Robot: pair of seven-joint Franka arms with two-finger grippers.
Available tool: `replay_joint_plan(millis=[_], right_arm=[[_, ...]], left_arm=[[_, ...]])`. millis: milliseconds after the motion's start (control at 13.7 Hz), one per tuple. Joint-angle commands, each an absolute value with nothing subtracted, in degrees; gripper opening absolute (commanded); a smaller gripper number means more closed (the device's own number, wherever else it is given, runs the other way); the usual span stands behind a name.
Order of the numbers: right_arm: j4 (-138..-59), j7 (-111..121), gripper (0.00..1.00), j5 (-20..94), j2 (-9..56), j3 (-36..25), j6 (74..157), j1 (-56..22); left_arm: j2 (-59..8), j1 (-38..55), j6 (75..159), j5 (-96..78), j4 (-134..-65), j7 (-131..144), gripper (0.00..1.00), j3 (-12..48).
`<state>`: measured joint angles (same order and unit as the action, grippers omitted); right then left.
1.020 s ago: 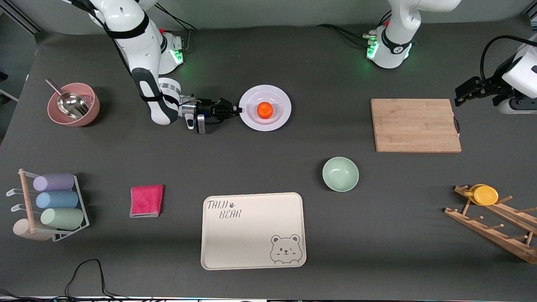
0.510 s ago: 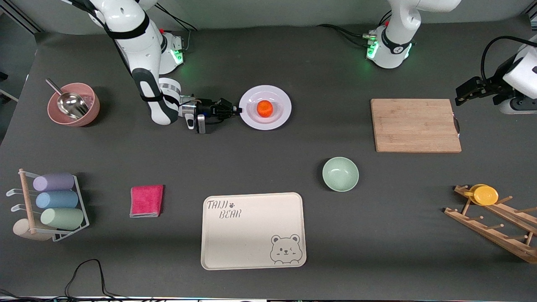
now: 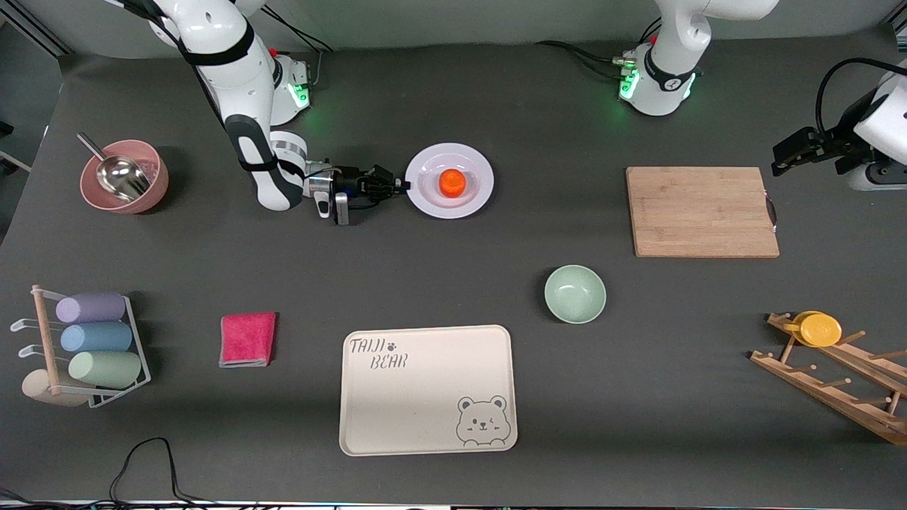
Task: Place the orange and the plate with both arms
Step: 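Lift the plate with the right gripper and carry it toward the tray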
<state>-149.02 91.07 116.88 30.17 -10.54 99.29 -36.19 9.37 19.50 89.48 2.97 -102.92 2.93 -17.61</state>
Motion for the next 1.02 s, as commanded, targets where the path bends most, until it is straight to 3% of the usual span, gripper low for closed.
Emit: replay_joint_plan(millis=[0, 947], right_arm=[[-148.09, 88.52, 0.0, 118.57, 29.54, -10.55, 97.65, -36.48], [-147.31, 67.6, 0.0, 113.23, 13.45, -11.07, 98.43, -29.47]], left_arm=[[10.72, 19.25, 87.54, 3.78, -102.66, 3.43, 1.0, -17.58], [10.72, 16.35, 87.98, 3.69, -101.95, 3.96, 1.0, -17.93]])
